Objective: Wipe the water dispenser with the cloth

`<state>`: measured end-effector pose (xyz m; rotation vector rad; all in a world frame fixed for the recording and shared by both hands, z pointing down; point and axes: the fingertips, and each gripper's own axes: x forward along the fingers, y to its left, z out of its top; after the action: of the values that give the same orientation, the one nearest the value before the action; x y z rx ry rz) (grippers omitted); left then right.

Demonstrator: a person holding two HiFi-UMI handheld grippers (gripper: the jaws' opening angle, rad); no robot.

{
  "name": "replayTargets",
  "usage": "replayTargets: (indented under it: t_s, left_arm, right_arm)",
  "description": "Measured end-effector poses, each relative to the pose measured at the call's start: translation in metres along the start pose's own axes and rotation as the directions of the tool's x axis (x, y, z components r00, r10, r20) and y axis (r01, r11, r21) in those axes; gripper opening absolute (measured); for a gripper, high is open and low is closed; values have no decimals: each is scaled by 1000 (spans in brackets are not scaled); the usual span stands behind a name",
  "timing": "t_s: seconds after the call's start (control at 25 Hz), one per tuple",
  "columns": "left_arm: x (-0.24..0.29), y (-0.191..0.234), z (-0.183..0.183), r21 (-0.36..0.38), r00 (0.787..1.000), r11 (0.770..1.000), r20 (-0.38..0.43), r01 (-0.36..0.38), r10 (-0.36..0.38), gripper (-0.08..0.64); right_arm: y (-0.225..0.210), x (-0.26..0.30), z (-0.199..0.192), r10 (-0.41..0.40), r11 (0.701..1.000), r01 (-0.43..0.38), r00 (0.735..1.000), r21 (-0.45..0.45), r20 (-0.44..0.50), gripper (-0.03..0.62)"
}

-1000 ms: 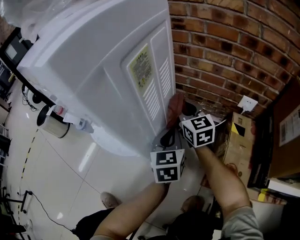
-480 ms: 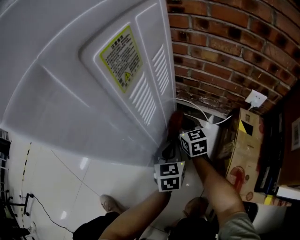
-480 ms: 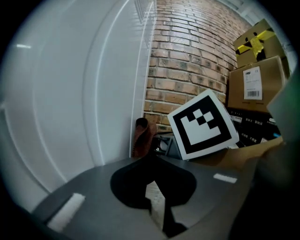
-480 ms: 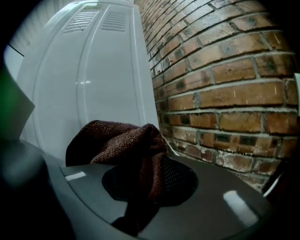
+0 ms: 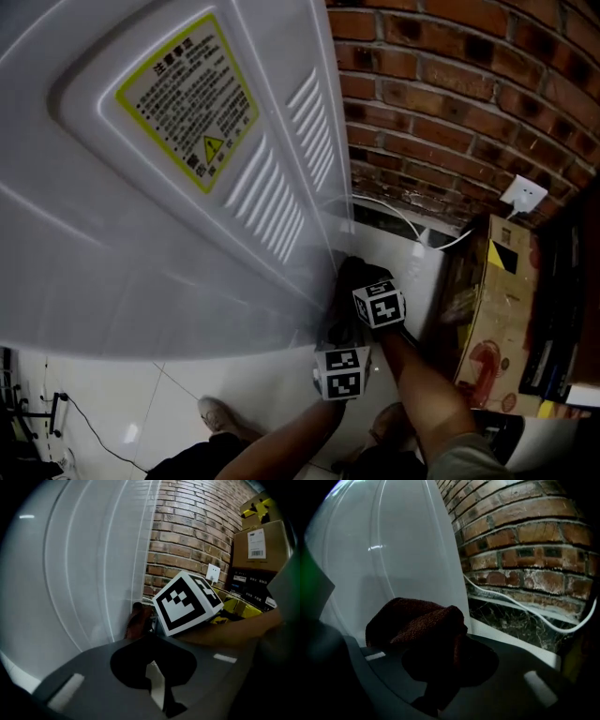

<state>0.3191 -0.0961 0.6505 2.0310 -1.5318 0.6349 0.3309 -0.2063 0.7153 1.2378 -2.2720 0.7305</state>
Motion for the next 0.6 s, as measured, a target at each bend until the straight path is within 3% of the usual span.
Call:
replayTargets:
  t_s: [0.2, 0.36, 0.48, 0.6]
  left_arm:
    - [5, 11, -11, 3, 1000, 1000, -29, -11, 12, 0]
    - [-3, 9, -11, -1, 999, 1000, -37, -3, 3, 0]
    - [-13, -1, 12, -8, 1000, 1000, -6, 17, -17, 0]
    - [-34, -24, 74, 9, 993, 998, 104, 54, -55, 0]
  right_arm:
    - [0, 19, -34, 13, 999, -10, 997, 41, -78, 86]
    - [-1, 7, -35, -1, 997, 7, 997, 79, -79, 86]
    - [-5, -28, 4, -22, 997, 21, 1000, 71, 17, 86]
    - [-14, -82, 77, -45, 998, 38, 983, 46, 178, 86]
